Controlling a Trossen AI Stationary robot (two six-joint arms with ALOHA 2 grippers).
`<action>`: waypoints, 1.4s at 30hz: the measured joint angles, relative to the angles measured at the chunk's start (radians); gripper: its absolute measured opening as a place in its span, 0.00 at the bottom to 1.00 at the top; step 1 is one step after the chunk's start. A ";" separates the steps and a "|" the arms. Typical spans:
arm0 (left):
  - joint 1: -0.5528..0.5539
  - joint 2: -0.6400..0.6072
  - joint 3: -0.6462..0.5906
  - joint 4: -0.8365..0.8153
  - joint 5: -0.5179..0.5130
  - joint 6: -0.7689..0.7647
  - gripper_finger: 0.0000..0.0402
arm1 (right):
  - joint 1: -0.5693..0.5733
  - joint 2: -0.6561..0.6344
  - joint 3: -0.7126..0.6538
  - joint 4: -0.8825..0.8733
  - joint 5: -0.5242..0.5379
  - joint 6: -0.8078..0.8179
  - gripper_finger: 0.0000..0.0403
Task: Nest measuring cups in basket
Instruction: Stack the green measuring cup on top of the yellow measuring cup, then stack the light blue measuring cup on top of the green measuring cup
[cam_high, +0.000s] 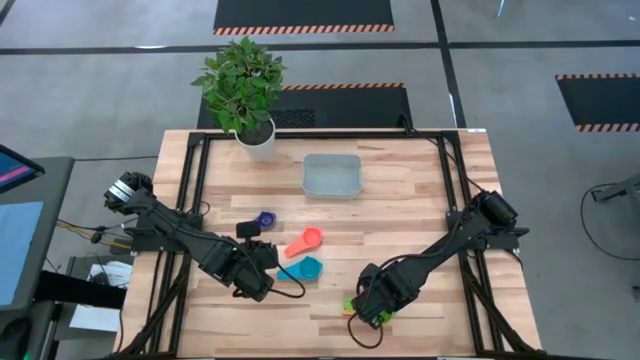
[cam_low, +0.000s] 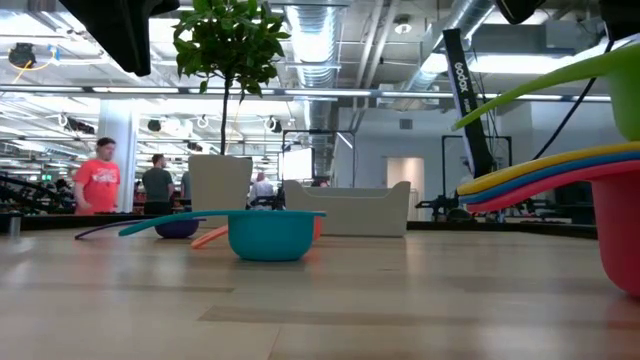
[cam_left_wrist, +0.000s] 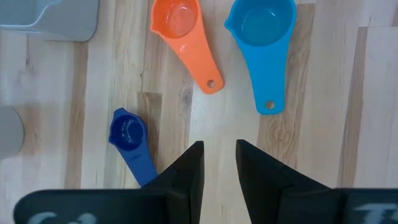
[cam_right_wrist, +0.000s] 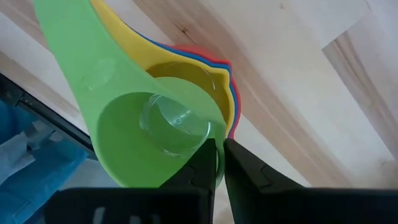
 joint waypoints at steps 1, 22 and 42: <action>0.000 0.000 0.000 0.000 0.000 0.000 0.20 | -0.003 0.000 0.000 0.000 -0.003 0.000 0.13; 0.000 0.000 0.000 0.000 -0.001 0.000 0.20 | -0.024 -0.001 0.000 0.000 -0.011 -0.001 0.28; -0.007 0.000 0.000 -0.298 0.038 -0.194 0.20 | -0.299 -0.001 0.000 0.128 -0.008 -0.234 0.31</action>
